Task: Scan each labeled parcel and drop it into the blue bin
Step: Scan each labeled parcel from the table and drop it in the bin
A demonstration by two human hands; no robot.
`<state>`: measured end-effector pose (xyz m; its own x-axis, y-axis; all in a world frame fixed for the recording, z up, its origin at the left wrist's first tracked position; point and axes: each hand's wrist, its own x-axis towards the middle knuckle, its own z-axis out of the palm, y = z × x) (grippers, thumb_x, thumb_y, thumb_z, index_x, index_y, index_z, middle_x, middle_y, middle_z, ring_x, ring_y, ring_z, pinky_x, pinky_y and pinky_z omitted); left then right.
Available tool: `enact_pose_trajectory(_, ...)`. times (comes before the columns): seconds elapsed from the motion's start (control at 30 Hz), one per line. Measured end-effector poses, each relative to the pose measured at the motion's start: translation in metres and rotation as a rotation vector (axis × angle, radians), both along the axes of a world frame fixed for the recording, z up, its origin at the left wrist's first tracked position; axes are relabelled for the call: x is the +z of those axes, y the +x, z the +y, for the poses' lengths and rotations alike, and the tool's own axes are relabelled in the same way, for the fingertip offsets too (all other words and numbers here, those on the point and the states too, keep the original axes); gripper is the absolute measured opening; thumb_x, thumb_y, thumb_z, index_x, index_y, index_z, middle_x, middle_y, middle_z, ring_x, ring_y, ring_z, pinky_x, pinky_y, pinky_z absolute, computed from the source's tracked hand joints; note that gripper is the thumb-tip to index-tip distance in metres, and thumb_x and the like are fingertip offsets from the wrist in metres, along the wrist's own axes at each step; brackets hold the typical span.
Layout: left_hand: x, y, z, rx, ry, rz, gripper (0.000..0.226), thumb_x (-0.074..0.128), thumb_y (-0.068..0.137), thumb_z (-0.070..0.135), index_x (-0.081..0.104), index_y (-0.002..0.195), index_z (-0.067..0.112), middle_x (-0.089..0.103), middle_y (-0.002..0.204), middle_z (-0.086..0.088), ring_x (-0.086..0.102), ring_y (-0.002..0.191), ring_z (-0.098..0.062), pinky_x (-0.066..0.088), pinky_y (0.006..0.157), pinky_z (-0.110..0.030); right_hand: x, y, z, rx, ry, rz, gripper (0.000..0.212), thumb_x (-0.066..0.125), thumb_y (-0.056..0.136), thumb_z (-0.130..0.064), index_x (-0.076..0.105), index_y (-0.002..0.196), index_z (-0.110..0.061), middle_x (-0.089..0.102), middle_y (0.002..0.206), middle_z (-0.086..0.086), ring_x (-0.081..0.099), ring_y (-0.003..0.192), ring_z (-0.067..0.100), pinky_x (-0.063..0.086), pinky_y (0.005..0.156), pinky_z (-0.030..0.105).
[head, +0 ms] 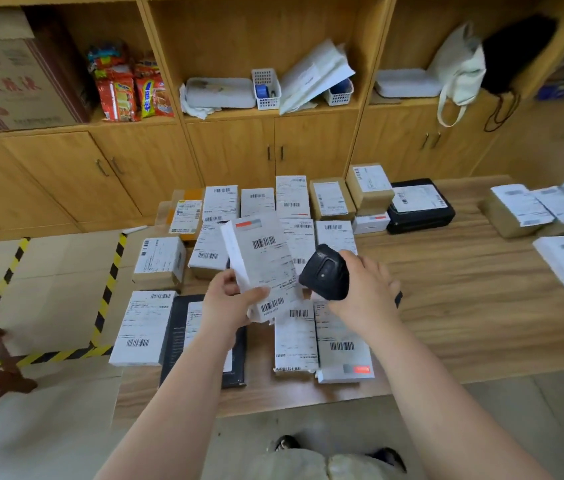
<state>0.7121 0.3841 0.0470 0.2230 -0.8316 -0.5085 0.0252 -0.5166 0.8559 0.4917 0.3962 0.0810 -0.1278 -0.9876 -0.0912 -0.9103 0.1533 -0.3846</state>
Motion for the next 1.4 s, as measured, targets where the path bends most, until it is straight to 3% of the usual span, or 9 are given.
enact_pose_trajectory(0.17, 0.010, -0.059, -0.011, -0.191, 0.096, 0.150, 0.050, 0.087, 0.073, 0.010, 0.057, 0.110, 0.024, 0.073, 0.107, -0.007, 0.072, 0.094, -0.023, 0.061, 0.073, -0.047, 0.017, -0.051, 0.020, -0.194, -0.044, -0.148, 0.076, 0.077, 0.073, -0.030, 0.040, 0.139, -0.039, 0.047, 0.129, -0.003, 0.039, 0.126, 0.028, 0.030, 0.103, 0.048)
enact_pose_trajectory(0.4, 0.023, -0.209, 0.011, -0.525, 0.191, 0.118, 0.047, 0.082, 0.080, 0.015, 0.058, 0.120, 0.020, 0.073, 0.108, -0.003, 0.069, 0.091, -0.020, 0.056, 0.058, -0.036, 0.032, -0.178, 0.102, -0.508, -0.086, -0.195, 0.047, 0.069, 0.070, -0.022, 0.051, 0.111, -0.039, 0.050, 0.107, -0.004, 0.045, 0.112, 0.029, 0.036, 0.096, 0.046)
enact_pose_trajectory(0.5, 0.032, -0.279, 0.033, -0.630, 0.218, 0.151, 0.047, 0.081, 0.080, 0.012, 0.058, 0.121, 0.019, 0.076, 0.103, -0.005, 0.072, 0.090, -0.021, 0.056, 0.065, -0.039, 0.044, -0.233, 0.147, -0.627, -0.110, -0.171, 0.048, 0.070, 0.070, -0.030, 0.052, 0.114, -0.037, 0.050, 0.108, -0.004, 0.046, 0.114, 0.029, 0.038, 0.099, 0.045)
enact_pose_trajectory(0.67, 0.052, -0.430, 0.113, -0.865, 0.203, 0.172, 0.032, 0.074, 0.086, 0.010, 0.055, 0.107, 0.022, 0.074, 0.100, -0.003, 0.068, 0.084, -0.020, 0.052, 0.068, -0.040, 0.060, -0.343, 0.260, -0.851, -0.193, -0.137, 0.066, 0.074, 0.070, -0.034, 0.047, 0.130, -0.037, 0.050, 0.124, -0.003, 0.043, 0.120, 0.030, 0.035, 0.099, 0.043)
enact_pose_trajectory(0.77, 0.049, -0.516, 0.172, -0.975, 0.225, 0.233, 0.032, 0.074, 0.085, 0.011, 0.052, 0.103, 0.024, 0.072, 0.108, -0.004, 0.067, 0.094, -0.024, 0.052, 0.082, -0.046, 0.060, -0.401, 0.337, -0.969, -0.223, -0.111, 0.070, 0.074, 0.068, -0.038, 0.046, 0.132, -0.036, 0.051, 0.127, -0.004, 0.043, 0.120, 0.030, 0.036, 0.100, 0.044)
enact_pose_trajectory(0.9, 0.040, -0.618, 0.257, -1.099, 0.291, 0.287, 0.050, 0.076, 0.084, 0.011, 0.050, 0.125, 0.021, 0.074, 0.111, -0.008, 0.070, 0.083, -0.020, 0.055, 0.069, -0.042, 0.058, -0.468, 0.438, -1.157, -0.199, -0.038, 0.072, 0.073, 0.070, -0.032, 0.043, 0.135, -0.038, 0.050, 0.131, -0.004, 0.042, 0.122, 0.028, 0.034, 0.099, 0.042)
enact_pose_trajectory(0.97, 0.037, -0.660, 0.301, -1.177, 0.324, 0.282, 0.058, 0.077, 0.082, 0.011, 0.047, 0.131, 0.022, 0.075, 0.105, -0.007, 0.071, 0.091, -0.023, 0.056, 0.070, -0.044, 0.057, -0.494, 0.487, -1.256, -0.184, -0.024, 0.071, 0.071, 0.072, -0.030, 0.042, 0.136, -0.038, 0.050, 0.131, -0.003, 0.042, 0.122, 0.028, 0.034, 0.099, 0.042)
enact_pose_trajectory(1.2, 0.025, -0.780, 0.410, -1.470, 0.337, 0.171, 0.062, 0.077, 0.083, 0.011, 0.046, 0.135, 0.022, 0.075, 0.104, -0.006, 0.068, 0.091, -0.022, 0.054, 0.079, -0.046, 0.042, -0.558, 0.611, -1.544, -0.181, -0.072, 0.070, 0.070, 0.076, -0.032, 0.040, 0.138, -0.036, 0.047, 0.132, -0.003, 0.039, 0.123, 0.027, 0.031, 0.100, 0.043)
enact_pose_trajectory(1.4, 0.003, -0.882, 0.481, -1.663, 0.435, 0.073, 0.059, 0.079, 0.081, 0.006, 0.049, 0.130, 0.020, 0.073, 0.103, -0.007, 0.067, 0.083, -0.022, 0.052, 0.067, -0.041, 0.020, -0.606, 0.679, -1.783, -0.188, -0.148, 0.063, 0.070, 0.074, -0.026, 0.045, 0.131, -0.036, 0.048, 0.129, -0.004, 0.038, 0.122, 0.025, 0.034, 0.100, 0.045)
